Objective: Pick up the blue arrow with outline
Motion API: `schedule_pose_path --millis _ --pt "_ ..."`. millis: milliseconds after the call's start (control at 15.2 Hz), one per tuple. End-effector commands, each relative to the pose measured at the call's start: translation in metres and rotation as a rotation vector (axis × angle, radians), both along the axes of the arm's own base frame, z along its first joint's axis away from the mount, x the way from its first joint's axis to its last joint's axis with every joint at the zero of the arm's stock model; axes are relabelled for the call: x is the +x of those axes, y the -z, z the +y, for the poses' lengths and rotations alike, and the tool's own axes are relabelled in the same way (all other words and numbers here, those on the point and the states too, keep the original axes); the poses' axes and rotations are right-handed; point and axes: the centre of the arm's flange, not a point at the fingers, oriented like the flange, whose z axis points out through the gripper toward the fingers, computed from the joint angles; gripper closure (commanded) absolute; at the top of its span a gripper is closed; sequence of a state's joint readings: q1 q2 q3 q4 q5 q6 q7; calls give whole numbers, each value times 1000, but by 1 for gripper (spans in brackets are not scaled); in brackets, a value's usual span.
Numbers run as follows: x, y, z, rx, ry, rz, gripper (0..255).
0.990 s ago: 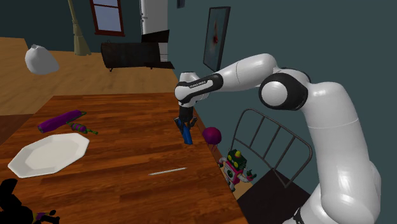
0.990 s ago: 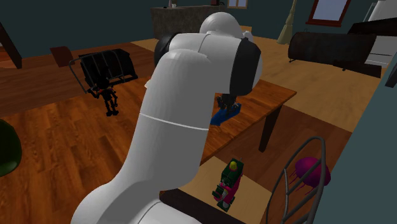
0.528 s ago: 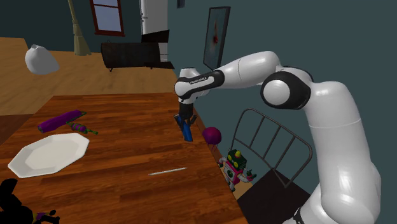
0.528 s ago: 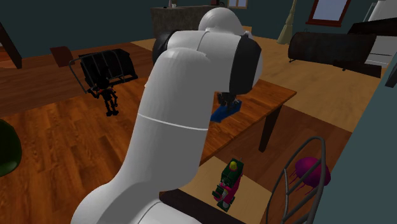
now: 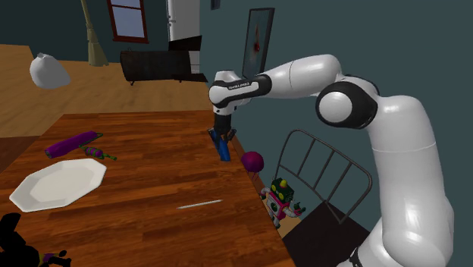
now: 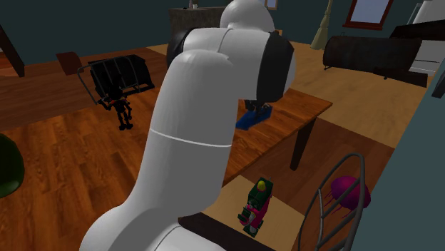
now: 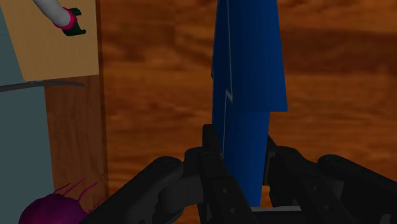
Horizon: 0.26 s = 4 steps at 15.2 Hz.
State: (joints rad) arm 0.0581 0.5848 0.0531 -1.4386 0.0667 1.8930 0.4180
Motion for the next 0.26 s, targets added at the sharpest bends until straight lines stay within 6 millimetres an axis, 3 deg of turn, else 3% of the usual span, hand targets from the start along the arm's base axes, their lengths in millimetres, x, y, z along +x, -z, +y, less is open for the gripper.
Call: schedule_pose_path --millis 0,198 --pt "-1 -11 1 0 0 0 255" --pt "-1 -17 1 0 0 0 255"
